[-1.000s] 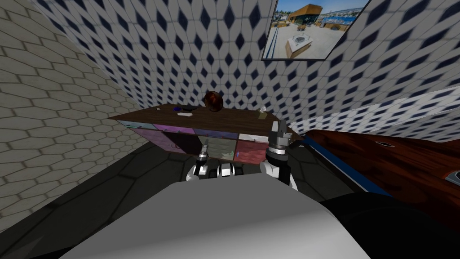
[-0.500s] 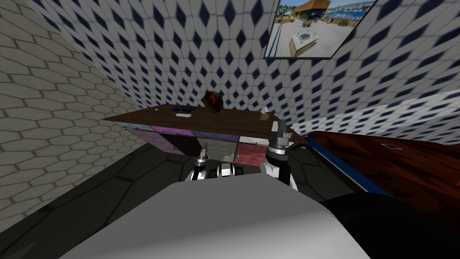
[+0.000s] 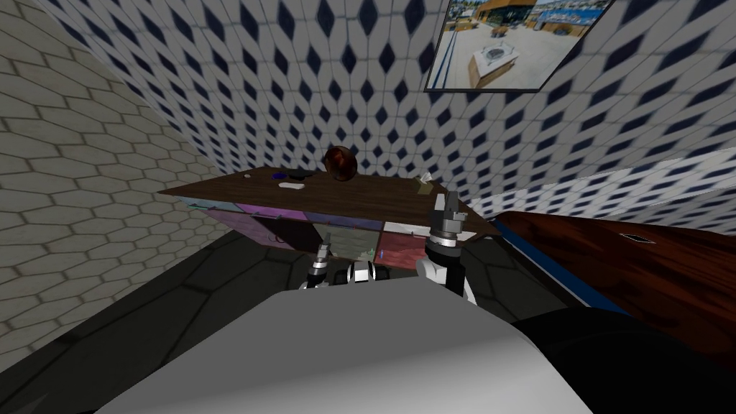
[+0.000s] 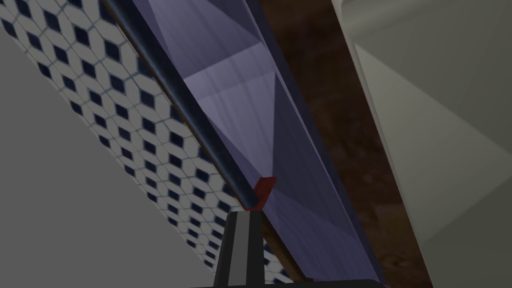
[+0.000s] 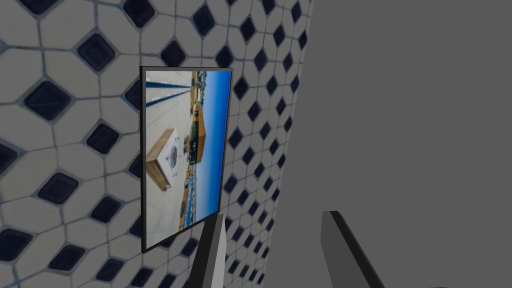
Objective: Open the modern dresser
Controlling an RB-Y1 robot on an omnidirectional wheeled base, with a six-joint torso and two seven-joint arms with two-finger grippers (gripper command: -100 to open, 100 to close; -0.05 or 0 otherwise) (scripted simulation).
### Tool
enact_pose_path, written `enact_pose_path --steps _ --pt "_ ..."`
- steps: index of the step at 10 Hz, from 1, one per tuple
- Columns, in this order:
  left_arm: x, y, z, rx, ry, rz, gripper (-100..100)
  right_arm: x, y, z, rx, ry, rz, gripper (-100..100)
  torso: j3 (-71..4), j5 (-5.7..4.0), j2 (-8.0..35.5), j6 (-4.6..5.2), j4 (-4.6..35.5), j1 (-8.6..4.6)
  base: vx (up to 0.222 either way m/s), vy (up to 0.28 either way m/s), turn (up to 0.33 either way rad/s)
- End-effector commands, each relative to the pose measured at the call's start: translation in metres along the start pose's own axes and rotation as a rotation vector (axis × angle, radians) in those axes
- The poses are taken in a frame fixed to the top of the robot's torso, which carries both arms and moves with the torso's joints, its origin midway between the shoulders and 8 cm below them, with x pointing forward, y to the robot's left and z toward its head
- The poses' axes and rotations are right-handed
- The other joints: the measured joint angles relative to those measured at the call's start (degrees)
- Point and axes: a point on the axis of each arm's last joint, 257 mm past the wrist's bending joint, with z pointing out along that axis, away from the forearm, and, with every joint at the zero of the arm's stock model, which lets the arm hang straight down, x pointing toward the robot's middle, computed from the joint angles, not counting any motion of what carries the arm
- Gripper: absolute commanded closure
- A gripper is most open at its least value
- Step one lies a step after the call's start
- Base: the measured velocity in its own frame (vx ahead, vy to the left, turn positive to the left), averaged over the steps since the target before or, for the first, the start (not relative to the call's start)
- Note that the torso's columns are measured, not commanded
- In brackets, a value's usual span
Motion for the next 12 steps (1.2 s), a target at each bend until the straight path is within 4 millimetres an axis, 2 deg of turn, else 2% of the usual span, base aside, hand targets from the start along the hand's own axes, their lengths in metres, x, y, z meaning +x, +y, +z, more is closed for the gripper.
enact_pose_path --steps 1,5,12 --pt "-0.006 0.005 0.002 -0.005 0.029 0.021 -100 0.0 0.0 0.0 0.0 0.0 0.0 0 0.04 0.01 0.07 0.01 0.02 0.04 -0.014 0.006 -0.008" --pt "-0.014 0.015 0.018 -0.025 0.073 0.045 -100 0.0 0.0 0.0 0.0 0.0 0.0 0 0.04 0.02 0.05 0.0 0.02 0.03 -0.048 0.01 -0.01" --pt "-0.013 0.026 0.049 -0.065 0.089 0.032 -100 0.0 0.0 0.0 0.0 0.0 0.0 0 0.0 0.0 0.0 0.0 0.0 0.01 -0.039 0.007 -0.008"
